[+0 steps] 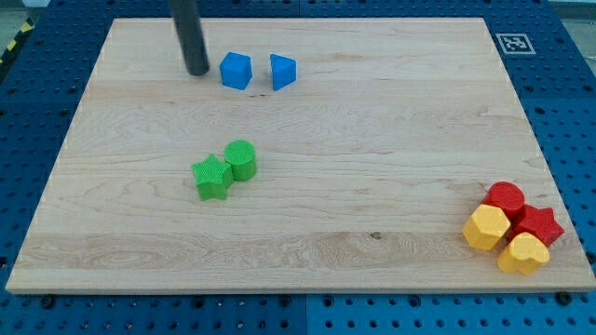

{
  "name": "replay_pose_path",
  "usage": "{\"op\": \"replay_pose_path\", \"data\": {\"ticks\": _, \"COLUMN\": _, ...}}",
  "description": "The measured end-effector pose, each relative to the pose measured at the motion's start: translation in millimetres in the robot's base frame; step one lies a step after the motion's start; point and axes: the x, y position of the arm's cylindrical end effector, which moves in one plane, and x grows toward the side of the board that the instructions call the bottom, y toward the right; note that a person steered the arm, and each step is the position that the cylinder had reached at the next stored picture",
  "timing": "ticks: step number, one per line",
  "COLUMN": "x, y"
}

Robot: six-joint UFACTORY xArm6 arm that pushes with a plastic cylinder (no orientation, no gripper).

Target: Separate the green blocks

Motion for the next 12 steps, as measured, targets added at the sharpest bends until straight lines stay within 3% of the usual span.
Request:
{"op": "replay_pose_path", "data": {"ticks": 2, "x": 89, "y": -40}}
{"op": "replay_pose_path", "data": {"ticks": 5, "x": 238, "y": -8}}
{"op": "replay_pose_path", "data": {"ticks": 7, "x": 236, "y": 74}}
{"op": "replay_pose_path", "data": {"ticks": 12, "x": 181, "y": 60}}
